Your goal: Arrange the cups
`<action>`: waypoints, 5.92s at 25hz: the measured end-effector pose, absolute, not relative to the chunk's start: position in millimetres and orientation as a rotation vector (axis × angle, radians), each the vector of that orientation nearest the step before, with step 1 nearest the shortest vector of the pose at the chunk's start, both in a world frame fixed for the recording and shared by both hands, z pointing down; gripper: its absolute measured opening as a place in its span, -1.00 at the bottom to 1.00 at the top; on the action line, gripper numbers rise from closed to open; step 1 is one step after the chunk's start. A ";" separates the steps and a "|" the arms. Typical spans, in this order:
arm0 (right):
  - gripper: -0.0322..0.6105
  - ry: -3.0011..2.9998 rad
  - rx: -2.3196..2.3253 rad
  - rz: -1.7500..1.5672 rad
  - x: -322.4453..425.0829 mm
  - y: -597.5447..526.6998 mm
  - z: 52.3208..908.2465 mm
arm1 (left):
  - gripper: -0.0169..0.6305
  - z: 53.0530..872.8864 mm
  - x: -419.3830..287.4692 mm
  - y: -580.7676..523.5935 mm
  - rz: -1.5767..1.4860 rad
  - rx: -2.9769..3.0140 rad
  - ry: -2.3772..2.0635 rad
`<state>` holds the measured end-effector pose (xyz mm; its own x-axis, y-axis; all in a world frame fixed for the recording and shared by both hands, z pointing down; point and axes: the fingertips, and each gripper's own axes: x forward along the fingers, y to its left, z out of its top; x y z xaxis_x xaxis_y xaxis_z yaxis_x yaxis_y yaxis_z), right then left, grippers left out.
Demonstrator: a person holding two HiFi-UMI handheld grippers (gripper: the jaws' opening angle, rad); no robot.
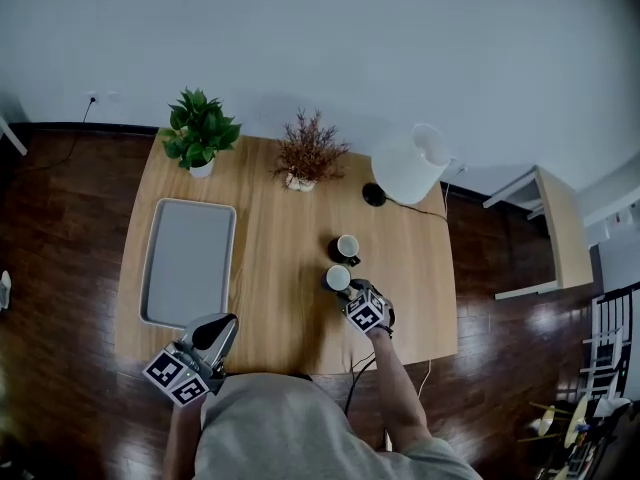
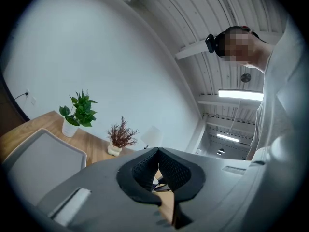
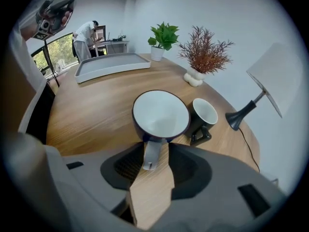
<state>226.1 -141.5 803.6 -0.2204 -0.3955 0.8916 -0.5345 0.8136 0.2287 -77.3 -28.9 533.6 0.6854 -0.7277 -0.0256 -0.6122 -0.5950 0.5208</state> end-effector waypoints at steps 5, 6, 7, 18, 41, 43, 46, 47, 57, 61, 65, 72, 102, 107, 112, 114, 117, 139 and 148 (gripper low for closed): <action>-0.49 -1.799 0.700 0.194 228.3 -139.6 808.5 | -0.97 534.1 -83.1 -27.7 -0.342 2.406 -1.049; -0.51 -1.790 0.700 0.205 229.0 -139.4 809.4 | -0.97 534.6 -83.9 -28.1 -0.344 2.404 -1.051; -0.51 -1.780 0.701 0.220 229.7 -139.2 810.1 | -0.97 535.2 -84.8 -28.6 -0.345 2.402 -1.053; -0.68 -2.003 0.750 0.517 175.7 -144.7 799.0 | -0.97 539.7 -102.9 -24.5 -0.370 2.371 -1.112; -0.68 -1.985 0.060 -0.277 -145.0 -278.8 794.9 | -0.97 557.9 -212.5 14.9 -0.460 2.141 -1.461; -0.67 -2.005 0.063 -0.240 -146.5 -282.3 795.5 | -0.97 557.5 -214.0 14.1 -0.453 2.140 -1.461; -0.62 -1.988 0.139 -0.250 -140.3 -292.0 794.4 | -0.97 555.9 -209.0 8.1 -0.441 2.155 -1.439; -0.44 -1.979 0.164 -0.251 -135.8 -292.3 794.0 | -0.97 555.0 -205.9 5.9 -0.437 2.163 -1.427; -0.41 -2.329 0.562 0.157 -9.2 -199.1 746.6 | -0.97 551.6 -129.1 -28.5 -0.332 2.311 -1.163; -0.42 -2.313 0.847 0.372 112.3 -155.7 755.0 | -0.97 545.1 -88.8 -39.8 -0.272 2.381 -1.032; -0.41 -2.170 1.123 0.448 232.9 -149.6 773.5 | -0.97 543.6 -60.2 -45.0 -0.224 2.418 -0.963; -0.26 -2.024 1.123 0.341 285.3 -194.6 794.8 | -0.97 538.4 -36.4 -40.2 -0.171 2.449 -0.940; -0.64 -2.491 0.270 0.433 -38.0 -187.3 732.7 | -0.97 549.4 -107.1 -19.0 -0.337 2.304 -1.209; -0.64 -2.455 0.128 0.204 -127.5 -188.0 745.4 | -0.97 554.5 -136.8 -10.3 -0.385 2.243 -1.289; -0.64 -2.362 0.097 0.004 -142.3 -192.2 778.5 | -0.97 554.9 -160.5 -2.8 -0.401 2.198 -1.354; -0.64 -2.323 0.068 -0.085 -141.2 -190.8 784.9 | -0.97 555.8 -167.2 -0.4 -0.399 2.184 -1.367; -0.64 -2.261 0.029 -0.173 -143.9 -191.9 789.9 | -0.97 557.7 -169.9 -0.1 -0.392 2.176 -1.367; -0.69 -2.771 0.844 0.884 69.5 -113.3 684.8 | -0.96 541.8 -91.8 -33.9 -0.270 2.362 -1.089; -0.69 -3.015 1.184 1.141 141.0 -67.0 617.2 | -0.97 539.2 -20.7 -47.0 -0.188 2.464 -0.862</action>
